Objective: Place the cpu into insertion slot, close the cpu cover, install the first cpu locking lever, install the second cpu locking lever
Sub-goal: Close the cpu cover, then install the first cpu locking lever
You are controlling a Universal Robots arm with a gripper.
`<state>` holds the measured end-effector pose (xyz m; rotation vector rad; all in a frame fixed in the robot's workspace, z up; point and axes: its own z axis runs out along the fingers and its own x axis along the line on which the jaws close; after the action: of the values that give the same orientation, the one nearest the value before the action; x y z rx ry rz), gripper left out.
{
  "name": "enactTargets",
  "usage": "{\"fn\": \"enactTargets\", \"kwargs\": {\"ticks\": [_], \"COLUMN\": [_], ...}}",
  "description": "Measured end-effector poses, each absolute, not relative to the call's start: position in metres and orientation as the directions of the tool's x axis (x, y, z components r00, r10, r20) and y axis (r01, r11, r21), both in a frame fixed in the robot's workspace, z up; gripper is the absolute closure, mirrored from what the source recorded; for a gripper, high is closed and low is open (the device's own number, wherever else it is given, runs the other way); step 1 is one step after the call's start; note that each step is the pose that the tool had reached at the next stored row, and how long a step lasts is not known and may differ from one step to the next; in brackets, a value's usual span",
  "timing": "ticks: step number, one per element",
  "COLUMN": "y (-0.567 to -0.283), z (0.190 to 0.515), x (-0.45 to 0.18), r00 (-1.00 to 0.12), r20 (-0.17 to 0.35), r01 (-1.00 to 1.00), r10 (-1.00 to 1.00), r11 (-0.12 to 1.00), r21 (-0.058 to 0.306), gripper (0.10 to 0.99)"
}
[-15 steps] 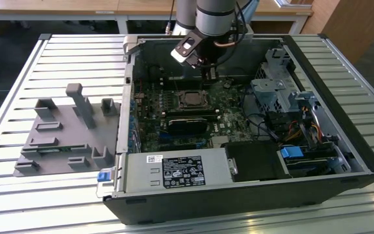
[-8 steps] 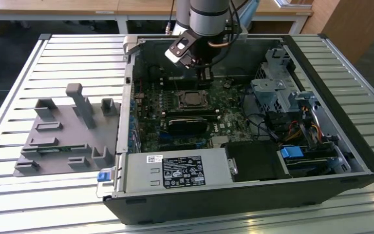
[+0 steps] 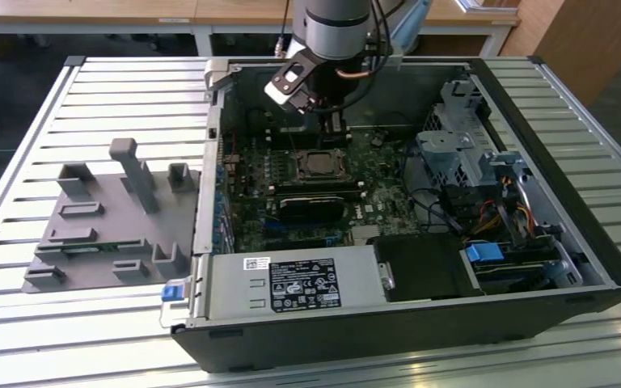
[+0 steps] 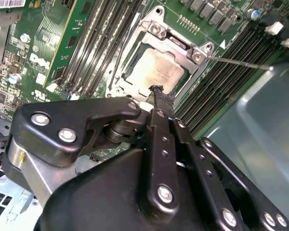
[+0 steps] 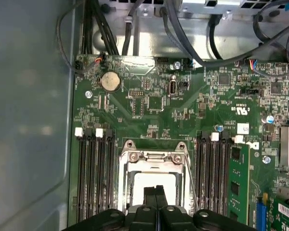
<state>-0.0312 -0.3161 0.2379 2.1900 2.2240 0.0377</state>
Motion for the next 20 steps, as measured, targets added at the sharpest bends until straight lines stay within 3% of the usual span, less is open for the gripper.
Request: {"fn": "enactTargets", "kwargs": {"ticks": [20], "y": [-0.316], "z": [0.254], "x": [-0.035], "r00": [-0.015], "r20": [0.003], "r01": [0.999], "r10": [1.0], "r11": [0.015], "r21": [0.031], "gripper": [0.969]}}
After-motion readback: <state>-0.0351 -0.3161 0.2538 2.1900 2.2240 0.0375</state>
